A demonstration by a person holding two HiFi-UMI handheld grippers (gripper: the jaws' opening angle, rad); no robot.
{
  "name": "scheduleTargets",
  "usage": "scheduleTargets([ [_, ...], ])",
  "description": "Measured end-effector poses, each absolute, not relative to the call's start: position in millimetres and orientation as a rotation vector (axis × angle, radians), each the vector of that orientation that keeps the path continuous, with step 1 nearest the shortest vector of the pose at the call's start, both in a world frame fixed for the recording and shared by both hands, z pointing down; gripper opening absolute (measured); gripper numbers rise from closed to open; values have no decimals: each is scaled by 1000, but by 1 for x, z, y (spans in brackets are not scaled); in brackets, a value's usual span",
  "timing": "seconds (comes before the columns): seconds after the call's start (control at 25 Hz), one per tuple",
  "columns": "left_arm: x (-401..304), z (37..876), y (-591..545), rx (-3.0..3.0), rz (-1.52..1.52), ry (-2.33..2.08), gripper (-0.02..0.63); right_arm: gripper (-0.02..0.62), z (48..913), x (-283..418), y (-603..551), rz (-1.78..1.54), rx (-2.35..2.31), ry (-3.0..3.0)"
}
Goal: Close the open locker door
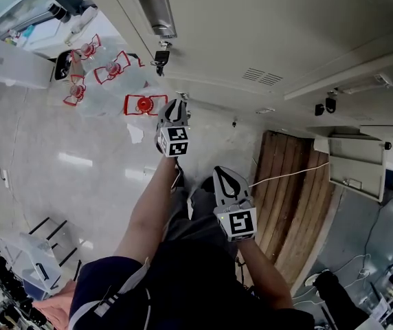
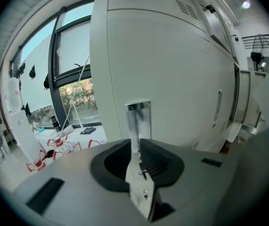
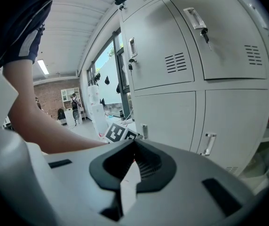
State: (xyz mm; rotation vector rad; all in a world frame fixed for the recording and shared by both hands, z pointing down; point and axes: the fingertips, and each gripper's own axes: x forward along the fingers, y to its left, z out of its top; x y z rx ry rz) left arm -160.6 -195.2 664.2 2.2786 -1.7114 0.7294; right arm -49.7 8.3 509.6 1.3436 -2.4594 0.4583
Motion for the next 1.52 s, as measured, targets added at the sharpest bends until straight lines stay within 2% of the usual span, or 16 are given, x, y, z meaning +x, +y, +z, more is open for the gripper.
scheduleTargets([
  [0.56, -158, 569, -147, 2516, 646, -1643, 47, 1, 480, -41, 9, 402, 1396, -2447],
  [0.88, -159, 502, -121, 2625, 549, -1616, 5, 2, 450, -36, 12, 374, 1452, -2453],
  [1.52, -185, 402, -55, 2741, 435, -1616, 3, 0, 410, -15, 25, 324, 1536, -2429],
])
